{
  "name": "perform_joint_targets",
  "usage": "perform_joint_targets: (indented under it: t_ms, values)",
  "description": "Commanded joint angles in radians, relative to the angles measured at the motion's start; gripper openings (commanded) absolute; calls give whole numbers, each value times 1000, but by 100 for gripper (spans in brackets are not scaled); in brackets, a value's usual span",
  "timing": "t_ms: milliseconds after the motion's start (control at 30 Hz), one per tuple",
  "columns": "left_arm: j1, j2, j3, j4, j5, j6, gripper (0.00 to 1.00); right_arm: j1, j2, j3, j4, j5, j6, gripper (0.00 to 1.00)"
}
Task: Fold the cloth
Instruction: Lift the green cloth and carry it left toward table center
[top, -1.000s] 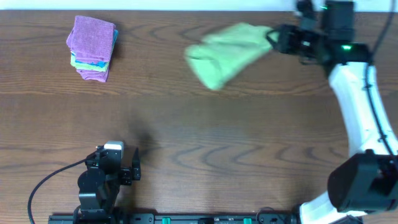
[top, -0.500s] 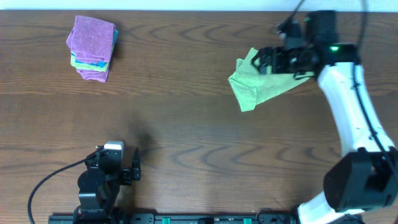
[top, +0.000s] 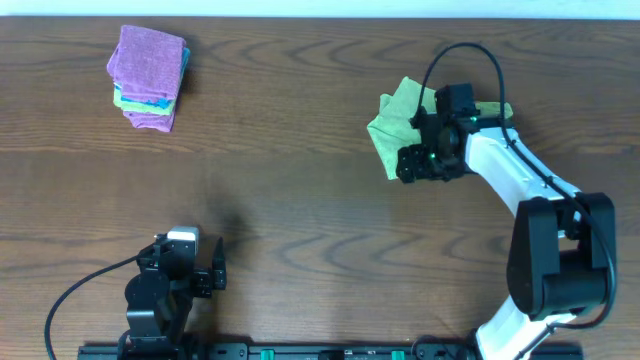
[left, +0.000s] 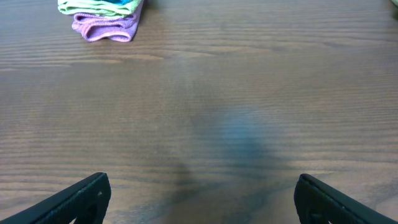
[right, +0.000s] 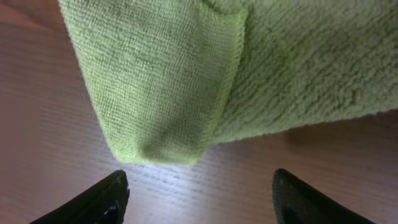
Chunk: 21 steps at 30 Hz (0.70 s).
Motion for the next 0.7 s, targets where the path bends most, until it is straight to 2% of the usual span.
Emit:
perform_joint_targets:
  t_ms: [0, 133, 267, 367, 433, 667]
  values:
    - [6, -6, -7, 0, -3, 11, 96, -2, 5, -14, 40, -3, 0, 69]
    - [6, -6, -7, 0, -3, 11, 95, -1, 16, -25, 103, -35, 0, 61]
    - [6, -6, -7, 0, -3, 11, 95, -1, 67, -25, 142, -98, 0, 59]
    - [6, -6, -7, 0, -3, 11, 95, -1, 112, -24, 155, -108, 20, 52]
    - [6, -6, -7, 0, -3, 11, 95, 0, 120, -24, 156, -111, 34, 44]
    - [6, -6, -7, 0, -3, 11, 95, 0, 119, -18, 200, -247, 75, 34]
